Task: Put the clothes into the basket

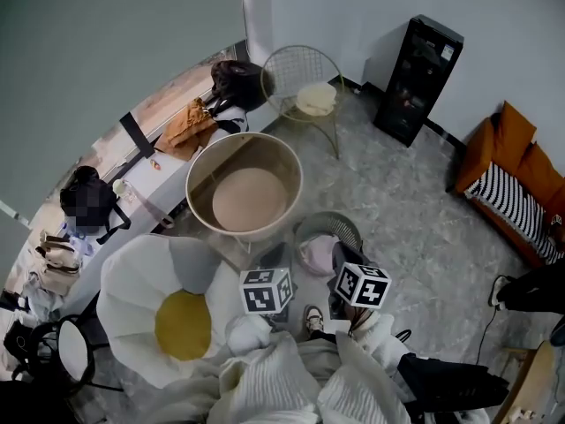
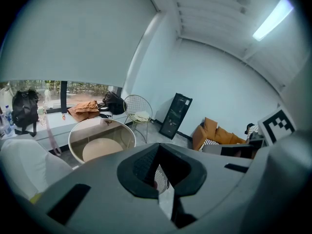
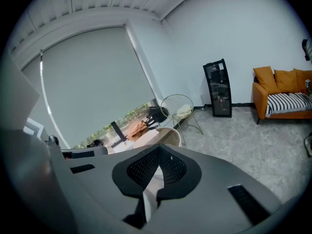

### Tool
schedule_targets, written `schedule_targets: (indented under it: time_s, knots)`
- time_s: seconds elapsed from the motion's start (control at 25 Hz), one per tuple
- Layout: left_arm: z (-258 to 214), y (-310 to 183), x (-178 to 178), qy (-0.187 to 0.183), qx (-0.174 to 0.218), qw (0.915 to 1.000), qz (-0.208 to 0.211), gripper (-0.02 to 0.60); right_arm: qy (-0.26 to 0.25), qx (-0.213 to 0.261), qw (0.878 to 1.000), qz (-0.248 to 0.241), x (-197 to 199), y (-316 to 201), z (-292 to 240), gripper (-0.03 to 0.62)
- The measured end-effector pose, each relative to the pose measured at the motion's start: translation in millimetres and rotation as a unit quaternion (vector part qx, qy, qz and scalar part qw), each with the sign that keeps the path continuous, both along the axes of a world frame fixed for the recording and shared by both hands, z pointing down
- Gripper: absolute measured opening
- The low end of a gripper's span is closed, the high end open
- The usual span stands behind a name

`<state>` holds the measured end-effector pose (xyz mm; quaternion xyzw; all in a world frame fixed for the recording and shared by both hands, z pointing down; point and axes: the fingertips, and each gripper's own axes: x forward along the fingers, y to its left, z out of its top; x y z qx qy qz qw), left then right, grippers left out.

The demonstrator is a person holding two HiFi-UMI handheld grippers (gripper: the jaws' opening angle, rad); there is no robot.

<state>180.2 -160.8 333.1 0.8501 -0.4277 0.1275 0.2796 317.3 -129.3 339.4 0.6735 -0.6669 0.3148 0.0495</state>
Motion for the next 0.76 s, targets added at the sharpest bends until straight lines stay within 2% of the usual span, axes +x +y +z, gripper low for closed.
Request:
schedule_targets:
  time_s: [0.76]
  knots:
    - [2.5,2.5,10.6,-0.006,-0.001,0.9999,0.011,0.006,0.01,-0.008,1.0,0.002,11.4,5.7,2.0,0.023]
